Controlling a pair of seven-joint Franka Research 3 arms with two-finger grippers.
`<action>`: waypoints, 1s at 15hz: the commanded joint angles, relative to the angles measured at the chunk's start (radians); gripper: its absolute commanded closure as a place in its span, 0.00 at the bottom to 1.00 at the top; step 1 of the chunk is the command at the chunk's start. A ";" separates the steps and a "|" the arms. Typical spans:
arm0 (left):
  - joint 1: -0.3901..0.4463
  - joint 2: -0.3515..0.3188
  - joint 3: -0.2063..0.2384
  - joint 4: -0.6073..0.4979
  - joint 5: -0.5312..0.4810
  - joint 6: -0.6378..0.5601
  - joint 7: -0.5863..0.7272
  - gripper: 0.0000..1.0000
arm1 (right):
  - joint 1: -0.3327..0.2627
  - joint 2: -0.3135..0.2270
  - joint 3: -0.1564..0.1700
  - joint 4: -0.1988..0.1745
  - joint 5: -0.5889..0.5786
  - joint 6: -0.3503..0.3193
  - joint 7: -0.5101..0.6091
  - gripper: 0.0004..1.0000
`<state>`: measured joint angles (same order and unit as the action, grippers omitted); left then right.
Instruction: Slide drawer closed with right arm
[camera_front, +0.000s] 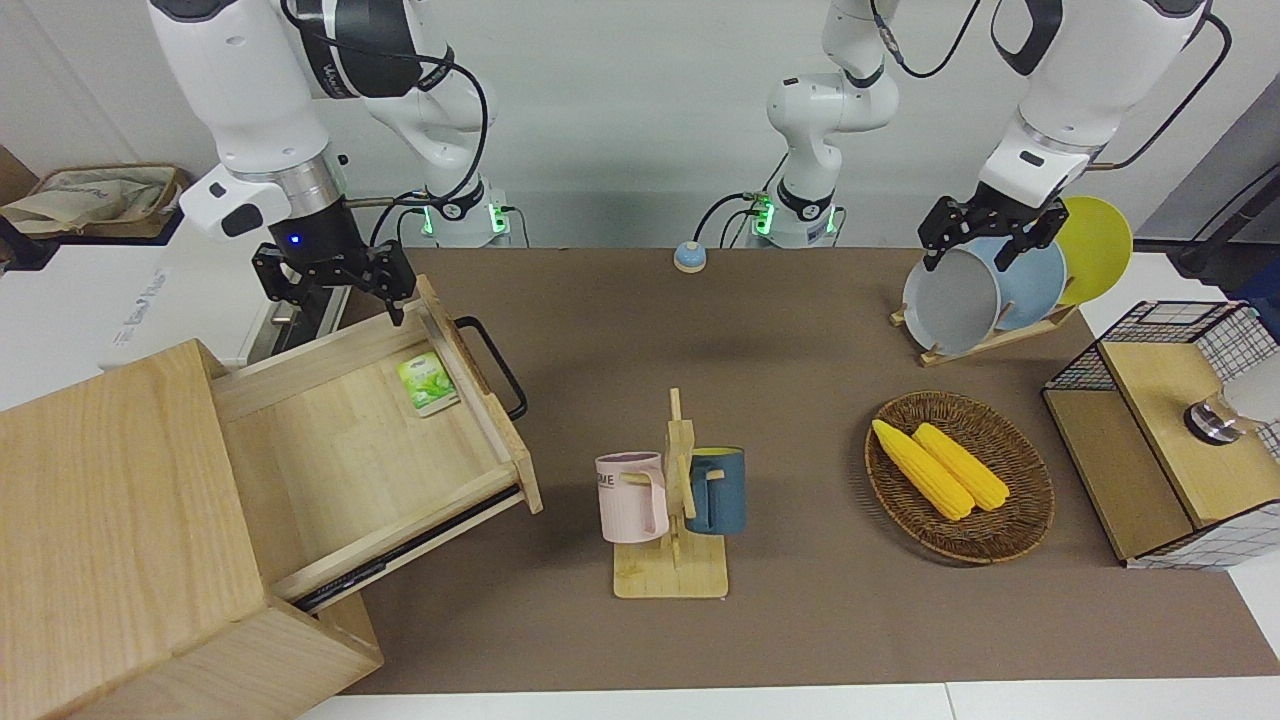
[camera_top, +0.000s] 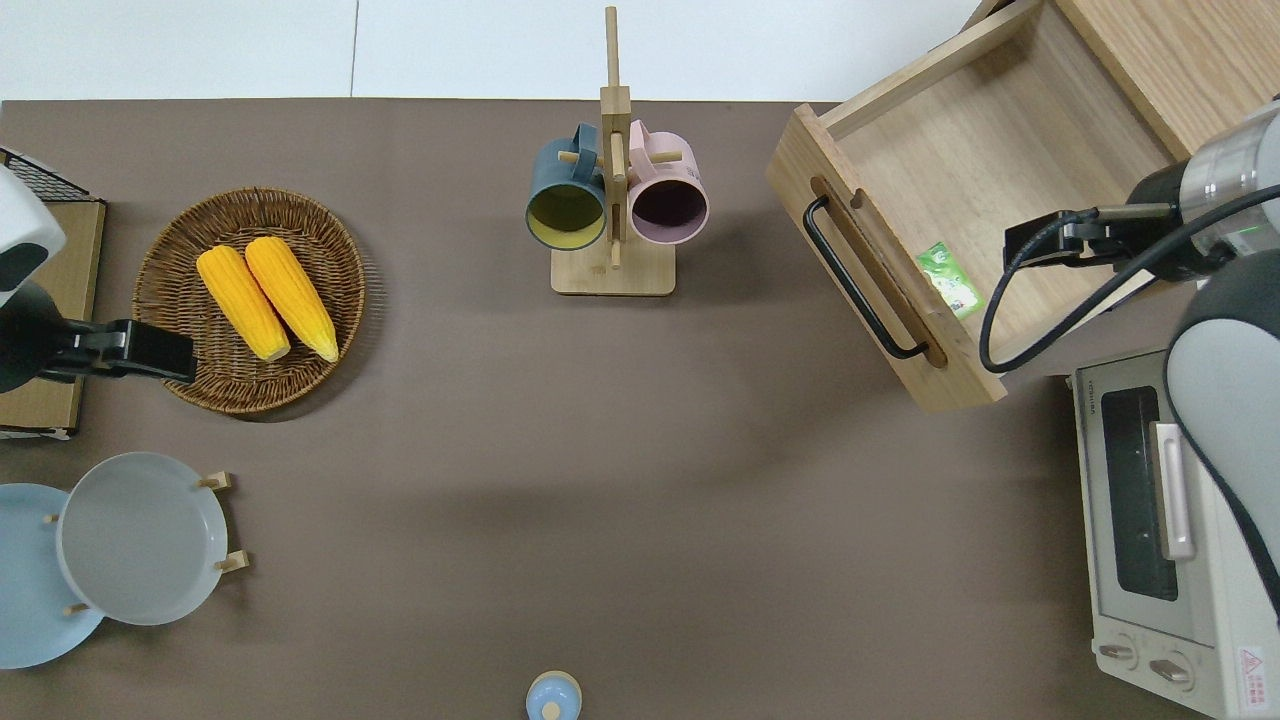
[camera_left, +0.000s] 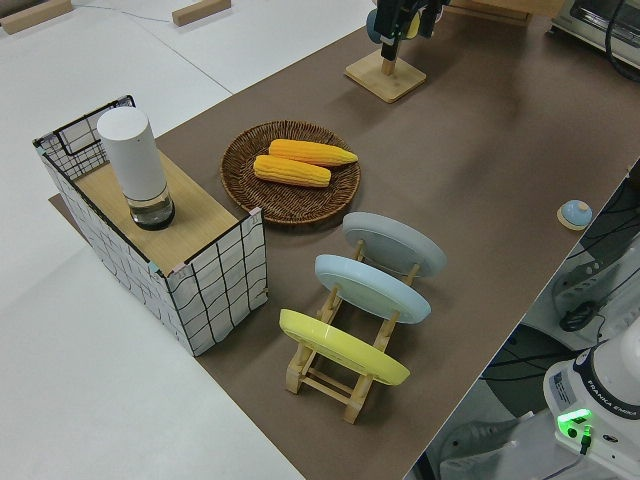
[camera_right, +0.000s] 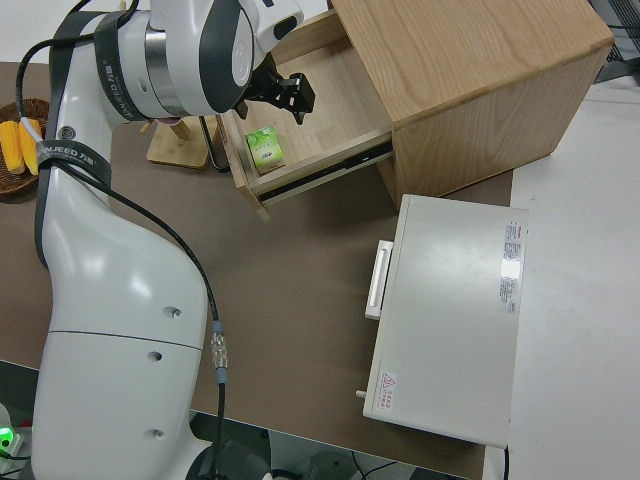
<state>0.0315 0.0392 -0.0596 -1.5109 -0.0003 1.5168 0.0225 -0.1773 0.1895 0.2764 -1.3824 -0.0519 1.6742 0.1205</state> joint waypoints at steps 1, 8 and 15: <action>0.004 0.011 -0.006 0.024 0.017 -0.020 0.010 0.01 | -0.019 -0.013 0.012 -0.015 -0.009 -0.002 -0.025 0.01; 0.004 0.011 -0.006 0.026 0.017 -0.020 0.010 0.01 | -0.010 -0.022 0.020 -0.012 -0.009 -0.053 -0.039 0.01; 0.004 0.011 -0.006 0.024 0.017 -0.020 0.010 0.01 | 0.090 -0.051 -0.080 -0.012 -0.002 -0.123 -0.111 0.02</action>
<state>0.0315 0.0392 -0.0596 -1.5109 -0.0003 1.5168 0.0225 -0.1436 0.1630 0.2649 -1.3819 -0.0525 1.5731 0.0448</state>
